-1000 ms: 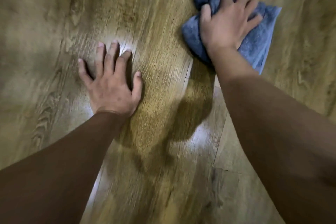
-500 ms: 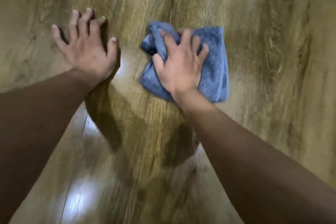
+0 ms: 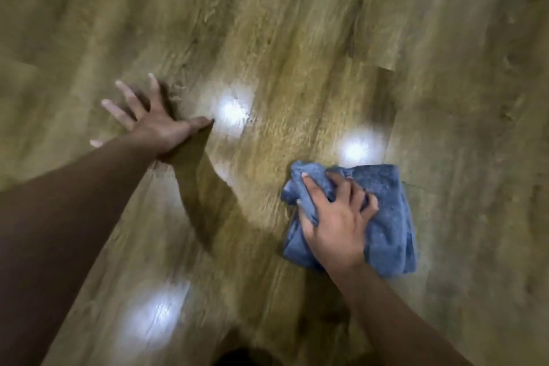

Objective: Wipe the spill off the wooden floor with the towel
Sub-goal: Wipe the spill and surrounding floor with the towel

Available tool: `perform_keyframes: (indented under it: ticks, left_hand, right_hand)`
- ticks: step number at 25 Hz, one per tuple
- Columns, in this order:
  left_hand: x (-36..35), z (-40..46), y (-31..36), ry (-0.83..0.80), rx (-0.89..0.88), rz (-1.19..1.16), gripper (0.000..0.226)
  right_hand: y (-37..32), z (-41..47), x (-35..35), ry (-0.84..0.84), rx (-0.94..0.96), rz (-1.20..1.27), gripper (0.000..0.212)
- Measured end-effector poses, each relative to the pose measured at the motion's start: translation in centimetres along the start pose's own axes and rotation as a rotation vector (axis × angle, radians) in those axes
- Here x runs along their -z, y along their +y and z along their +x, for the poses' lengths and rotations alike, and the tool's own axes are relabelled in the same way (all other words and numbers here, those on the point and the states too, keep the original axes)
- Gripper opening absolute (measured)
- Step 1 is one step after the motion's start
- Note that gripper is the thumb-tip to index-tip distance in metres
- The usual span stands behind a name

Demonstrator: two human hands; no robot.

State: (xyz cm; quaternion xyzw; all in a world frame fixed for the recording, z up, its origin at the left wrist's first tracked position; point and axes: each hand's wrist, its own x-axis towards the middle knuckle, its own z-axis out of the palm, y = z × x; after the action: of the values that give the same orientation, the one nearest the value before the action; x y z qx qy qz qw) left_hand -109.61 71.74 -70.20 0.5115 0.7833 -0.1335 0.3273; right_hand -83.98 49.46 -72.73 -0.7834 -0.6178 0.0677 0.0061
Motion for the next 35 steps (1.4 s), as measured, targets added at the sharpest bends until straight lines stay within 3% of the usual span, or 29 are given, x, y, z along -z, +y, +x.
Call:
perform_keyframes:
  ticks: [3, 14, 18, 24, 31, 33, 35]
  left_hand:
    - [0.8, 1.0, -1.3, -0.12, 0.006, -0.078, 0.144]
    - [0.0, 1.8, -1.6, -0.191, -0.06, -0.111, 0.134]
    - [0.4, 1.5, -1.3, -0.188, -0.049, -0.096, 0.133]
    - [0.4, 1.8, -1.4, -0.212, -0.033, -0.126, 0.13]
    - [0.1, 2.5, -1.6, -0.195, -0.077, -0.282, 0.091]
    - [0.2, 2.6, -2.4, -0.152, -0.118, -0.26, 0.086]
    - [1.1, 2.6, -4.1, 0.001, -0.157, -0.102, 0.084]
  right_hand:
    - [0.0, 1.2, -0.5, 0.069, 0.046, 0.035, 0.055]
    - [-14.0, 25.4, 0.6, 0.102, 0.099, 0.079, 0.051]
    - [-16.0, 29.2, 0.7, 0.097, 0.136, 0.071, 0.051]
    - [-14.5, 23.4, 1.5, 0.029, 0.273, 0.068, 0.058]
    - [-11.4, 6.4, 0.3, -0.004, 0.295, 0.111, 0.062]
    - [-9.7, 3.0, -0.1, 0.0, 0.363, 0.084, 0.064]
    - [-7.9, 2.7, -0.3, -0.008, 0.402, 0.029, 0.066]
